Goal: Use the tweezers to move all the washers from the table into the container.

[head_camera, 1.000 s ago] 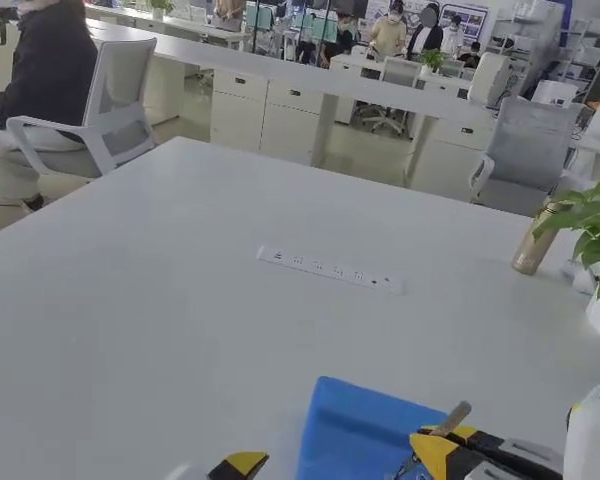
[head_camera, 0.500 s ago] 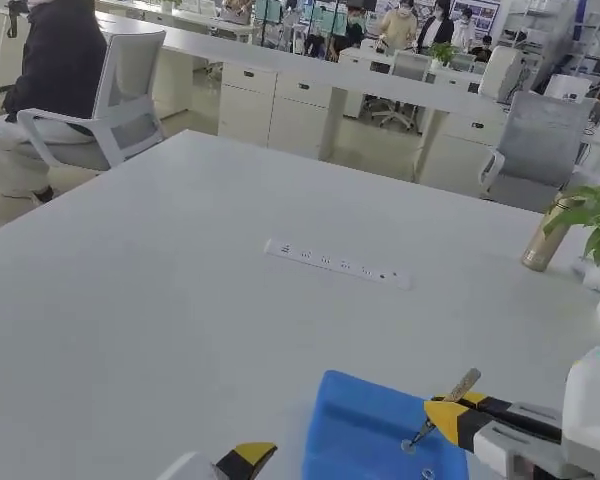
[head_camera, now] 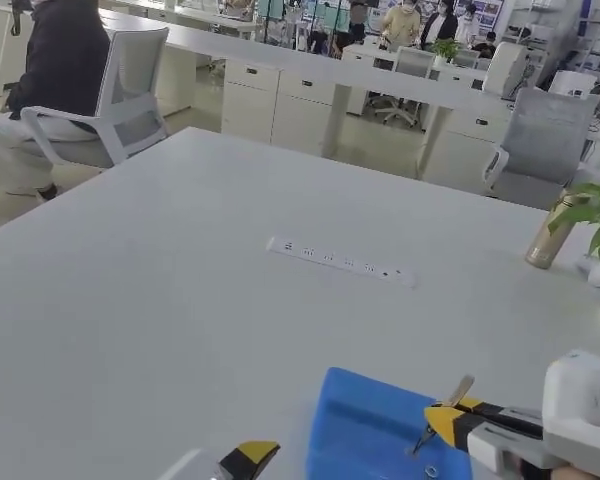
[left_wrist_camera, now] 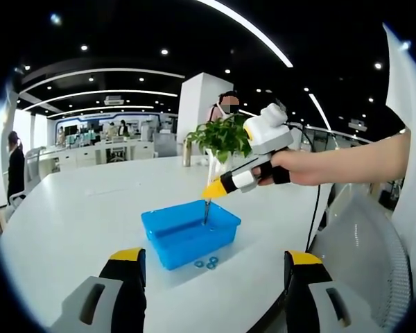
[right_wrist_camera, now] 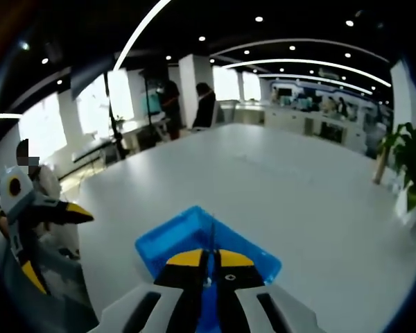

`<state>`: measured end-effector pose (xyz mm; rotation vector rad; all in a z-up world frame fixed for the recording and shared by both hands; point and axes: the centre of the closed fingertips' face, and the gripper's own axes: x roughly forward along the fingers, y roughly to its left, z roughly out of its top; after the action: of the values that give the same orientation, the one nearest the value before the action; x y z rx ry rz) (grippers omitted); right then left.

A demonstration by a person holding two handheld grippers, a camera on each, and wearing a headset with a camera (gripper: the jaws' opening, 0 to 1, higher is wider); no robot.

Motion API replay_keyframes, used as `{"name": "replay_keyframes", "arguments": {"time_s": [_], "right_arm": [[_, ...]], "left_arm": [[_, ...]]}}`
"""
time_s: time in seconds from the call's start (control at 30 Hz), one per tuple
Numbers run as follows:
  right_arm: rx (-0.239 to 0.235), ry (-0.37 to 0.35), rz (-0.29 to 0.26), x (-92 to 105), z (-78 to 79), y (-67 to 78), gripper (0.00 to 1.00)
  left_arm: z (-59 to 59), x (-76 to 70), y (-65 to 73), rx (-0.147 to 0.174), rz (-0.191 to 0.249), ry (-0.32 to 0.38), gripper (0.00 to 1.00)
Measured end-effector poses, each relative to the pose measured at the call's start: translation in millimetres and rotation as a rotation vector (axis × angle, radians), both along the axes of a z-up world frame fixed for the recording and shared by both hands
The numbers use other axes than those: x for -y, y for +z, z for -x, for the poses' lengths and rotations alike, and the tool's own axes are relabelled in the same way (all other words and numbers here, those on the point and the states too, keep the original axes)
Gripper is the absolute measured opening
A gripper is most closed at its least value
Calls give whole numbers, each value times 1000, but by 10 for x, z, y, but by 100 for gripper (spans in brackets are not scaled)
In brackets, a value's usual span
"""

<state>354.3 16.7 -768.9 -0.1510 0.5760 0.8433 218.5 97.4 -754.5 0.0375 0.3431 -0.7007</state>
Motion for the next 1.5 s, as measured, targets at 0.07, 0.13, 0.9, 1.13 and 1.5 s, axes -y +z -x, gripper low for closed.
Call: {"name": "replay_keyframes", "arguments": {"time_s": [0.07,0.13,0.9,1.13,1.5], "right_arm": [[-5,-4,2,10,-18,-33,2],[-13,-7,9,20,-31,-74,2],[-42,-21,53,51,-126,-326,2],[-33,-17,70,54,-127,-340,2],[-10,-8,85,10,-94,-309,2]], "left_arm": [[0,0,1,1,-1,0,83],[1,-2,1,0,1,1,83],[-5,-10,-22,-7,-7,3,82],[-2,-6,-20,-8,-5,1,82],[2,-7,-20,-13,-3,1,82]]}}
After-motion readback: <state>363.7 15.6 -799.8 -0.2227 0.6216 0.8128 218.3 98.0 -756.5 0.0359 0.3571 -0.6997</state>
